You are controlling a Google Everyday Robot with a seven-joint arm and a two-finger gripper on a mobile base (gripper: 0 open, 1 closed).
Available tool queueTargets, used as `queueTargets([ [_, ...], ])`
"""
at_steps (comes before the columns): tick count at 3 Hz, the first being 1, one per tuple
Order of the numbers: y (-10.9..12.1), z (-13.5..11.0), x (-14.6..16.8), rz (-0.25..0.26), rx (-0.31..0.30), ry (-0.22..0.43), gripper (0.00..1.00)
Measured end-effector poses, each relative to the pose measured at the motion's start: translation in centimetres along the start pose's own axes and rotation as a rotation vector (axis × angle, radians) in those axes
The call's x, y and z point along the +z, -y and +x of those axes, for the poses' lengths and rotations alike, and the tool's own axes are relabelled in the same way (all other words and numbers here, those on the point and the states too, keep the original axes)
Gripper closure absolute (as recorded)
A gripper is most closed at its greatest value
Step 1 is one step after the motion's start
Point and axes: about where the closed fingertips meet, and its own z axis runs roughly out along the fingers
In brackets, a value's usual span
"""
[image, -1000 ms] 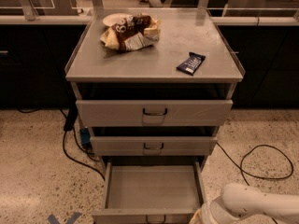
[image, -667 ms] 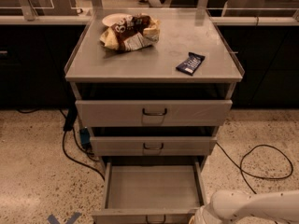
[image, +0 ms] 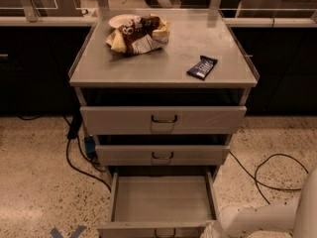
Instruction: Close bottom drawer
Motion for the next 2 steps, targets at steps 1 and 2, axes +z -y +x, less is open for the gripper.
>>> queueTargets([
  [1,0.5,0.7,1.4,0.021,-0.019,-0.027,1.0],
  [2,2.2,1.8,4.7,0.065,-0.056,-0.023,1.0],
])
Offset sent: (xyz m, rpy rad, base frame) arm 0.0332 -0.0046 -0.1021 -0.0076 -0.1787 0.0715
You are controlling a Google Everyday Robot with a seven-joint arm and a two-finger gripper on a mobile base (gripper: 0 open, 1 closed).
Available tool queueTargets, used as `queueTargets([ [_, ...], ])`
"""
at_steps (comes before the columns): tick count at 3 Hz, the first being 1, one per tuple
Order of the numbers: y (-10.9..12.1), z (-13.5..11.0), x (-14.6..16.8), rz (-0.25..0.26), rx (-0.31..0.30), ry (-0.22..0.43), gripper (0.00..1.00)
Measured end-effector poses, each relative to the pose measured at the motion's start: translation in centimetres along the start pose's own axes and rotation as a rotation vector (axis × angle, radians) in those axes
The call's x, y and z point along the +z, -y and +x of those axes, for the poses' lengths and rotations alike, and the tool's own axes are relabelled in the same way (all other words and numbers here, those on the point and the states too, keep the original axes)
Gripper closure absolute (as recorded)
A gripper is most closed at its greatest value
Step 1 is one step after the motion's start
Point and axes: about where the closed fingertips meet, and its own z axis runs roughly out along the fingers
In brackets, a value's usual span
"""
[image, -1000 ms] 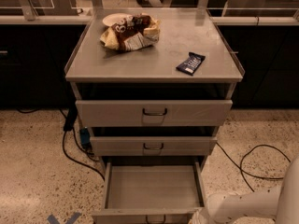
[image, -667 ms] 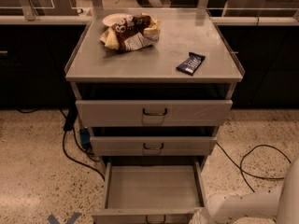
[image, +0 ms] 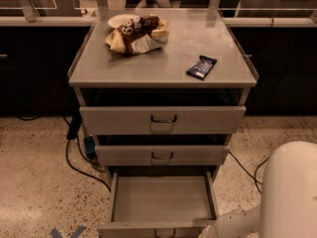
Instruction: Close bottom drawer
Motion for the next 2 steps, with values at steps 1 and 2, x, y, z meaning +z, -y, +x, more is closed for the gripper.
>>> queueTargets([
  [1,1.6,0.8,2.4,0.058,-0.036,0.03,1.0],
  [2,2.3,1.5,4.2,0.094,-0.046,0.051,1.0],
])
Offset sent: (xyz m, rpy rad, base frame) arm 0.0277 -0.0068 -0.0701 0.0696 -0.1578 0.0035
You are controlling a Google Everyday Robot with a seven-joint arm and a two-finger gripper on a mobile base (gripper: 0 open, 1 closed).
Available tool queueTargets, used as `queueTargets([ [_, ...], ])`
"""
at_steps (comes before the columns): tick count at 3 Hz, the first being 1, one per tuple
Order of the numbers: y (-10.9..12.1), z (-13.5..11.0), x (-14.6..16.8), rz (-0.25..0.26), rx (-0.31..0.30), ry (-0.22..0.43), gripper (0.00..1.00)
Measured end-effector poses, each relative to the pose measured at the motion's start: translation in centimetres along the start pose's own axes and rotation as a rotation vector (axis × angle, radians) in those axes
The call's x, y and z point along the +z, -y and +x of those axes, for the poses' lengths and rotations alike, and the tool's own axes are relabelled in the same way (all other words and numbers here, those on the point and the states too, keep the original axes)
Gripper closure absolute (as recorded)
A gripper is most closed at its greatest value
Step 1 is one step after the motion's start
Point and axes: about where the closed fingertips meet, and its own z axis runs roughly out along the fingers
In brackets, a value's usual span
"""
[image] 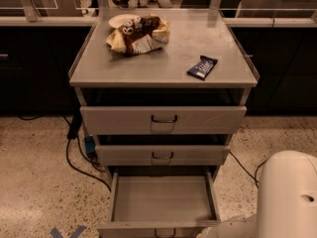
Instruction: Close bottom drawer
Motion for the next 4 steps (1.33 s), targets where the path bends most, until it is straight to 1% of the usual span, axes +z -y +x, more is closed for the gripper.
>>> queueTargets([
  [1,0.0,0.0,0.0,0.0,0.0,0.0,1.0],
  [2,0.0,0.1,2.6,-0.007,-0.02,0.009,1.0],
  [3,1.5,-0.3,5.9,0.013,-0.071,0.018,1.0],
  [4,2.4,0.5,7.7,0.029,-0.107,-0.025,1.0],
])
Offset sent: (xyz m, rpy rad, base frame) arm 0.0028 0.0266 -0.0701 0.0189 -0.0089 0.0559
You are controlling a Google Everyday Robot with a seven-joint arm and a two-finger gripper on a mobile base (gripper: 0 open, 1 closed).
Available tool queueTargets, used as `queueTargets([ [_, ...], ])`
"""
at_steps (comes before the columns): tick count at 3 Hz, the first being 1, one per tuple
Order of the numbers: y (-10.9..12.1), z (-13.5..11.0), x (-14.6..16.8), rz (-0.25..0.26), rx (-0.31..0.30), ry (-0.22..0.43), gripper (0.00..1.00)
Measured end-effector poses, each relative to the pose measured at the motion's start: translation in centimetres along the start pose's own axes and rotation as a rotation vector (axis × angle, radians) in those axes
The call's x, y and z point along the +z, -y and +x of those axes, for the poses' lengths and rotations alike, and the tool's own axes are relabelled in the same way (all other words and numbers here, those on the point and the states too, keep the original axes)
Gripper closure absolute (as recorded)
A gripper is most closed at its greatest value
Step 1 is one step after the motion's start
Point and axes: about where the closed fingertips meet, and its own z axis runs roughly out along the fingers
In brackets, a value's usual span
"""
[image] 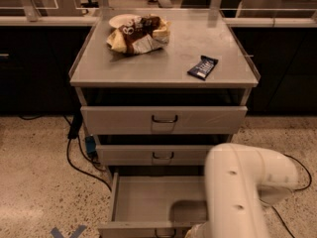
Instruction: Close bottom drawer
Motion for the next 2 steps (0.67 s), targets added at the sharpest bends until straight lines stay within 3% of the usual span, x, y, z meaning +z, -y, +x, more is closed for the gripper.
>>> queueTargets([
  [1,-0.8,0.5,1.2,-0.007,-0.071,-0.075,1.0],
  [2,-2.3,-1.4,2.1,0.001,-0.137,-0.122,1.0],
])
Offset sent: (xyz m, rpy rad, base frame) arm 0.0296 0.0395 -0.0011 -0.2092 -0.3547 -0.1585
